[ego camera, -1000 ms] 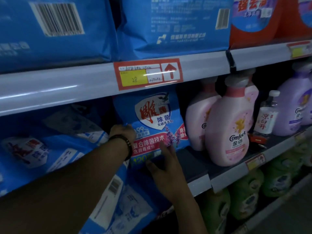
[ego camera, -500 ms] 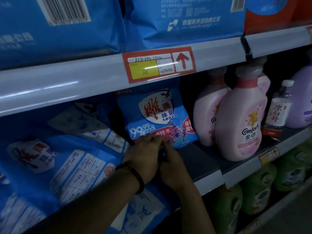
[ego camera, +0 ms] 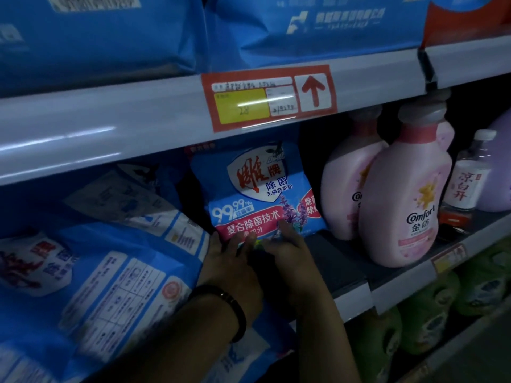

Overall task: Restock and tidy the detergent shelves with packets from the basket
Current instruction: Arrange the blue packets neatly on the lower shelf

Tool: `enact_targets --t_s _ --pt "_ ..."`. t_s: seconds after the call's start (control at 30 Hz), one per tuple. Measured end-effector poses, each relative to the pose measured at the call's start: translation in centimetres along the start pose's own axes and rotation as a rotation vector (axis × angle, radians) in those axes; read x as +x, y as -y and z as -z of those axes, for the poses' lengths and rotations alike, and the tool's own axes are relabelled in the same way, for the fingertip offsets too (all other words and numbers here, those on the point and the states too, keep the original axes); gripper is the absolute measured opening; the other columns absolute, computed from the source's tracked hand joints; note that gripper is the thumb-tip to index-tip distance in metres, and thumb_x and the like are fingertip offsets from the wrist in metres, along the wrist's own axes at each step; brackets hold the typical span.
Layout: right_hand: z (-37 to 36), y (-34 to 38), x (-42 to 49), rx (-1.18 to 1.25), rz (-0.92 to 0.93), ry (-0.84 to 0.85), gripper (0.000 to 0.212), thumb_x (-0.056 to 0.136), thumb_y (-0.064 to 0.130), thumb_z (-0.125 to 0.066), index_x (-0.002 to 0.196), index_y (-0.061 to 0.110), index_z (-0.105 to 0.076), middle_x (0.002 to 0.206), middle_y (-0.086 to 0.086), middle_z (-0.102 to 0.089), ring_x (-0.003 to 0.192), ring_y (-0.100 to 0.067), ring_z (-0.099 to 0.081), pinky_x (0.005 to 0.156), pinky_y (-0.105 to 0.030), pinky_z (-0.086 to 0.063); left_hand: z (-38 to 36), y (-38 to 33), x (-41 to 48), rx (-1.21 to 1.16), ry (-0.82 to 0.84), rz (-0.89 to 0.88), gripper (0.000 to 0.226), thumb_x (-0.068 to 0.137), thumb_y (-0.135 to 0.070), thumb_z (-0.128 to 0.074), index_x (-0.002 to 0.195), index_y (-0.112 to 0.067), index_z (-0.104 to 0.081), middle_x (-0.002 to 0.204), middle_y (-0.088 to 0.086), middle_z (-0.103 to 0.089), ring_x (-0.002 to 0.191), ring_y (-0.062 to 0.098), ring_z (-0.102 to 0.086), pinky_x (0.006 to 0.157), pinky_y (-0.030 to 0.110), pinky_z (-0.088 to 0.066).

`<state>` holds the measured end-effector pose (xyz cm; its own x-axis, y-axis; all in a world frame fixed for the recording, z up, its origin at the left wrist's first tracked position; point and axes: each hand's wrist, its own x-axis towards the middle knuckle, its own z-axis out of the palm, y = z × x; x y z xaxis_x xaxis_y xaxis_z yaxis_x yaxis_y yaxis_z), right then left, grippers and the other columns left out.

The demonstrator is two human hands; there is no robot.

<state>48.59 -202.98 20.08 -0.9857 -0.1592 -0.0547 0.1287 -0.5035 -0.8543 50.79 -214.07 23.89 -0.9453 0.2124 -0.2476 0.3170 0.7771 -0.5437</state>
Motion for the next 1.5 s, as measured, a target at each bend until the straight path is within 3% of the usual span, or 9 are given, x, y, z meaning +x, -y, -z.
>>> enact_targets --t_s 0.13,0.3,0.47,0.6,0.73,0.9,1.13,1.23,1.5 --pt "-1.0 -0.5 0.1 -0.136 0.085 -0.049 0.038 0.103 0.004 -0.062 0.135 0.024 -0.06 0.12 -0.011 -0.076 0.112 -0.028 -0.074 0.09 -0.039 -0.062 0.2 -0.1 0.1 -0.056 -0.035 0.019 0.08 0.103 -0.052 -0.04 0.166 -0.029 0.004 0.175 0.006 0.002 0.16 0.036 0.009 0.122 0.07 0.001" --pt "-1.7 0.5 -2.1 -0.337 0.125 -0.165 0.02 0.105 0.01 -0.057 0.112 0.025 -0.068 0.106 0.003 -0.073 0.099 -0.01 -0.069 0.082 -0.022 -0.054 1.2 -0.2 -1.6 -0.35 -0.278 0.036 0.054 0.101 -0.041 -0.048 0.153 -0.026 -0.042 0.154 0.002 -0.051 0.145 0.024 -0.041 0.124 0.049 -0.025" --pt "-4.8 1.8 -6.2 -0.499 0.161 -0.195 0.066 0.081 0.049 -0.059 0.141 0.024 -0.063 0.141 -0.001 -0.065 0.127 -0.022 -0.062 0.113 -0.048 -0.049 2.0 -0.4 -7.2 -0.267 -0.22 0.067 0.079 0.094 -0.055 -0.047 0.163 -0.023 -0.026 0.165 0.009 -0.033 0.155 0.031 -0.021 0.128 0.054 -0.008" --pt "-7.2 1.7 -9.7 -0.687 0.23 -0.063 0.038 0.101 0.041 -0.066 0.137 0.027 -0.063 0.131 0.009 -0.065 0.123 -0.014 -0.06 0.106 -0.035 -0.05 0.3 1.0 -13.9 -0.499 -0.36 0.077 0.083 0.078 -0.058 -0.024 0.152 -0.029 -0.048 0.154 0.0 -0.047 0.149 0.029 -0.033 0.122 0.048 -0.025" --pt "-9.0 0.7 -12.7 -0.859 0.313 -0.013 0.044 0.1 0.046 -0.067 0.14 0.029 -0.059 0.134 0.01 -0.058 0.123 -0.007 -0.055 0.105 -0.03 -0.047 -2.8 1.1 -20.3 -1.007 -0.785 0.421 0.035 0.072 -0.044 -0.055 0.104 -0.04 -0.068 0.118 -0.016 -0.052 0.113 0.017 -0.044 0.085 0.039 -0.036" --pt "-10.0 -1.6 -15.4 -0.969 0.301 0.068 0.079 0.072 0.067 -0.071 0.144 0.045 -0.048 0.141 0.006 -0.049 0.13 -0.012 -0.055 0.102 -0.034 -0.054 -4.0 3.3 -22.9 -1.608 -0.705 0.916 0.058 0.074 -0.032 -0.077 0.123 -0.022 -0.047 0.124 0.007 -0.051 0.112 0.028 -0.051 0.091 0.039 -0.043" --pt "-10.9 -3.8 -15.9 -1.118 0.326 0.084 0.11 0.075 0.065 -0.071 0.166 0.038 -0.015 0.164 -0.002 -0.024 0.155 -0.029 -0.028 0.12 -0.048 -0.041 -1.4 5.6 -22.7 -2.044 -0.421 0.742 0.023 0.1 -0.02 -0.067 0.122 -0.018 -0.06 0.114 0.002 -0.068 0.087 0.012 -0.061 0.063 0.024 -0.046" --pt "-10.7 -5.0 -15.3 -1.149 0.302 0.032 0.115 0.079 0.062 -0.078 0.166 0.041 -0.005 0.168 -0.007 -0.02 0.157 -0.036 -0.025 0.118 -0.053 -0.042 -0.1 5.2 -21.9 -2.096 -0.421 0.651 0.019 0.105 -0.032 -0.06 0.122 -0.03 -0.054 0.121 0.0 -0.067 0.099 0.017 -0.066 0.08 0.036 -0.059" --pt "-6.3 -2.7 -14.4 -0.911 0.492 -0.237 0.083 0.08 0.015 -0.082 0.153 0.028 -0.045 0.14 -0.002 -0.064 0.128 -0.027 -0.063 0.1 -0.038 -0.053 4.4 2.1 -19.3 -2.144 -0.298 0.33 0.034 0.093 0.0 -0.071 0.123 -0.014 -0.061 0.116 0.016 -0.075 0.108 0.031 -0.074 0.083 0.039 -0.066"
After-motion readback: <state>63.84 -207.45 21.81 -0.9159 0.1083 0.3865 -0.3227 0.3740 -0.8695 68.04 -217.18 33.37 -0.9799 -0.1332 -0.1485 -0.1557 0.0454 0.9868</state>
